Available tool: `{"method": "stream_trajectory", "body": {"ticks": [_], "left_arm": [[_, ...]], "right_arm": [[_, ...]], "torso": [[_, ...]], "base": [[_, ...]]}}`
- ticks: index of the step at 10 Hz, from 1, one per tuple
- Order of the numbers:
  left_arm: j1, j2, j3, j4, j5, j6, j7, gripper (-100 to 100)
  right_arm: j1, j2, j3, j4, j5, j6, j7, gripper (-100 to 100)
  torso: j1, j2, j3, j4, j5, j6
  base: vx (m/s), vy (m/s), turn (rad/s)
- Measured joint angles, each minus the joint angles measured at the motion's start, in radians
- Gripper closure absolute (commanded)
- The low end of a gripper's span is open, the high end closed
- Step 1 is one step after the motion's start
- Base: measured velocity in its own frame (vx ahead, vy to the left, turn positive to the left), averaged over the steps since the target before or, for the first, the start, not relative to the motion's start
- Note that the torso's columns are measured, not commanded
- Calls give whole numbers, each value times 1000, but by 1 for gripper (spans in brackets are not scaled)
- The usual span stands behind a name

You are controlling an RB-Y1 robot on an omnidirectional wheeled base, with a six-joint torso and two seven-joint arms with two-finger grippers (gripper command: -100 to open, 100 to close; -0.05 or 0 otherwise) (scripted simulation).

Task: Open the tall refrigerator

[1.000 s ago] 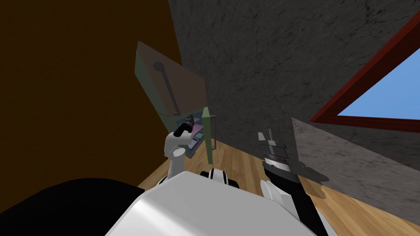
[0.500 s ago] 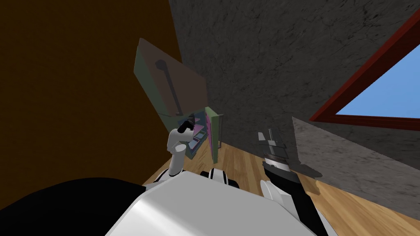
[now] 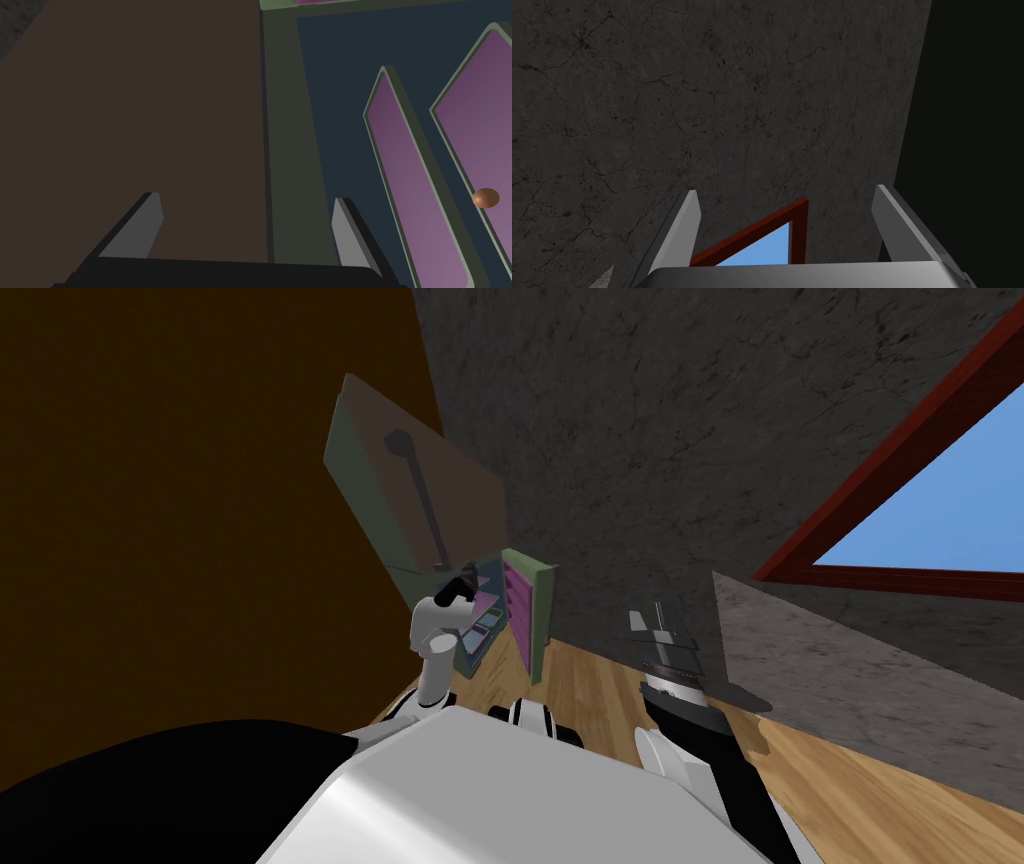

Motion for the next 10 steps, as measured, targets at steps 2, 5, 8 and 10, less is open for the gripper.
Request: {"method": "stream_trajectory", "body": {"ticks": [2, 5, 8, 10], "left_arm": [[-40, -4, -11, 0, -6, 42, 15, -100], [-97, -7, -27, -5, -14, 116, 40, -100], [-159, -9, -40, 0, -20, 189, 69, -100], [-201, -15, -51, -5, -27, 247, 86, -100]], "right_arm": [[0, 0, 0, 0, 0, 0, 0, 0], [0, 0, 0, 0, 0, 0, 0, 0], [0, 0, 0, 0, 0, 0, 0, 0], [0, 0, 0, 0, 0, 0, 0, 0]], "torso": [[0, 0, 0, 0, 0, 0], [-2, 0, 0, 0, 0, 0], [0, 0, 0, 0, 0, 0], [-2, 0, 0, 0, 0, 0]], "base": [[-23, 126, -45], [-25, 126, -55], [-14, 145, -54], [-25, 124, -54]]}}
